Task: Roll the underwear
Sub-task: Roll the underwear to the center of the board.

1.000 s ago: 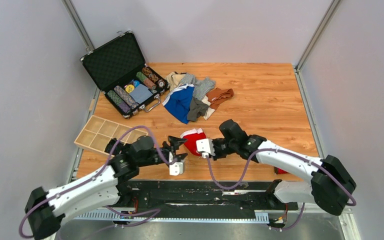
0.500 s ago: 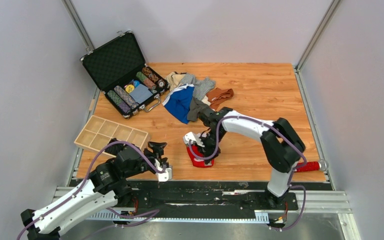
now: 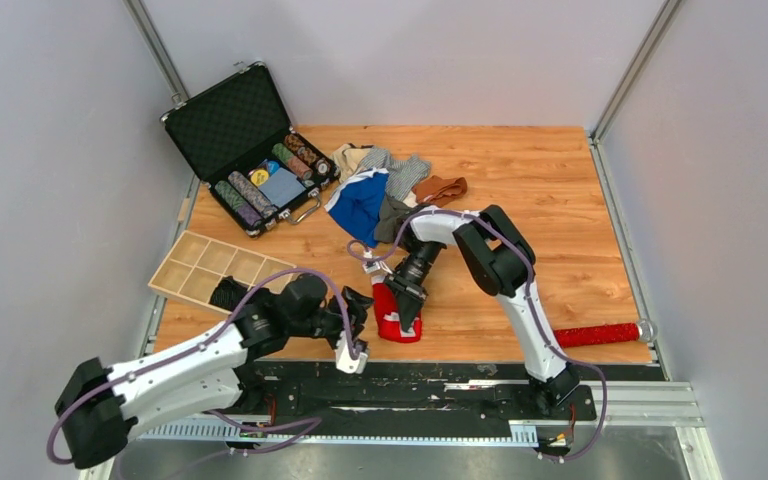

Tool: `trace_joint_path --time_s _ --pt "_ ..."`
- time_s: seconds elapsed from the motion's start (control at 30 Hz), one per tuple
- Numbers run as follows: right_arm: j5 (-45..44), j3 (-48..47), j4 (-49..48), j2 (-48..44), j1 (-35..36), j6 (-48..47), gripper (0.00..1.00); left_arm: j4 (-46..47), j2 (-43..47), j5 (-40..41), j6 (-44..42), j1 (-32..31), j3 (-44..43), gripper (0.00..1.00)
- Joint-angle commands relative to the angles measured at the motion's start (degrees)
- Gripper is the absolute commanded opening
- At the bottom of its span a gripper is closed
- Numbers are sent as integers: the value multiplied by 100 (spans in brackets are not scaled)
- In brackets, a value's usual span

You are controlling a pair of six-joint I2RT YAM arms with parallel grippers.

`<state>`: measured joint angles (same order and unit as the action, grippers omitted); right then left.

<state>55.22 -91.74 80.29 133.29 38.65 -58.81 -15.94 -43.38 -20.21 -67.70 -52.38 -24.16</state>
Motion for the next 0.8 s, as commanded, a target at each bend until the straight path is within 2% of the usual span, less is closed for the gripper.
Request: trace_joint_path --time_s 0.0,0.13,0.2,0.3,0.4,0.5,0.7,0.77 --pt "136 -203 62 769 -344 397 0 1543 -908 -1073 -791 15 -162 71" --pt "232 -474 184 1364 -547 843 0 2488 -1626 -1550 -1132 -13 60 73" --pt "192 -754 272 1641 -560 1149 0 2613 -1936 -1669 -1382 -46 68 73" --pt "315 -1049 488 1970 -569 1252 0 2505 -2337 -1821 -1703 -86 11 70" --pt "430 -1106 522 2104 -570 1281 0 2021 -2568 -1875 -1964 -131 -112 67" --pt "453 -1167 565 2185 -570 1293 0 1924 -2725 -1627 -2092 -186 -71 66" --pt "476 -1153 575 2183 -572 1275 0 2917 -3087 -652 -1766 -250 241 66" --pt "472 -1182 592 2214 -565 1283 0 2996 -3228 -361 -1572 -255 226 65"
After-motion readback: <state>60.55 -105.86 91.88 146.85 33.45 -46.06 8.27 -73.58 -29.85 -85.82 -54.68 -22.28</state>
